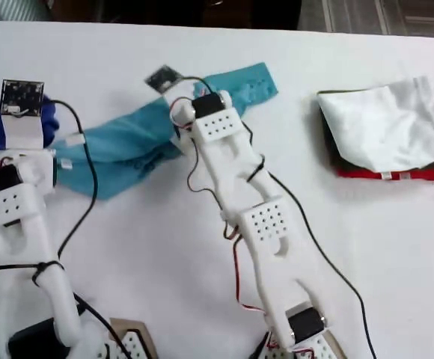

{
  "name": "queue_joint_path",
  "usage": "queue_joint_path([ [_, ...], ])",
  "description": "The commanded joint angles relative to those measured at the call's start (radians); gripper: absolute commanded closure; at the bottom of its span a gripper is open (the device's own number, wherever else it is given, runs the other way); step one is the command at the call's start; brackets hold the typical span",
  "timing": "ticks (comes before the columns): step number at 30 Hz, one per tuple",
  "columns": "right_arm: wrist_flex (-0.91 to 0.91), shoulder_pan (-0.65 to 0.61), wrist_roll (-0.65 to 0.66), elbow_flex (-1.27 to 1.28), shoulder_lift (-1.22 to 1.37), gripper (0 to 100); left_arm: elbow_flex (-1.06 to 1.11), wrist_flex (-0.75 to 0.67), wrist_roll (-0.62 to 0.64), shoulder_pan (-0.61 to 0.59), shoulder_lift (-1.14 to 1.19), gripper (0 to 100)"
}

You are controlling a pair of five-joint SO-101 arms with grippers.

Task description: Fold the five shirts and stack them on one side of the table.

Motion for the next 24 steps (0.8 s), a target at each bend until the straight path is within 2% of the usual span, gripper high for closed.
queue_joint_path([
  [1,-0.022,0.019,-0.008,-0.114,0.001,76.1,-0.005,0.005,-0.002,-0.003,-0.006,97],
  [11,-0.12,0.013,-0.008,-0.146,0.151,76.1,-0.005,-0.002,-0.002,-0.002,-0.005,97],
  [16,-0.137,0.013,-0.005,-0.146,0.147,76.3,-0.005,0.0,-0.002,-0.002,-0.006,97],
  [18,-0.133,0.012,0.0,-0.141,0.147,81.5,-0.01,0.003,-0.002,-0.002,-0.006,97],
  [20,-0.122,0.007,0.002,-0.144,0.147,96.4,-0.015,0.003,-0.002,-0.002,-0.008,97],
  [21,-0.116,0.007,0.002,-0.144,0.147,99.4,-0.015,0.003,-0.002,-0.002,-0.008,97],
  [22,-0.102,0.012,0.002,-0.144,0.143,95.4,-0.015,0.003,-0.002,0.0,-0.008,97],
  [24,-0.077,0.019,0.002,-0.149,0.137,98.0,-0.015,0.003,-0.002,0.0,-0.008,97],
])
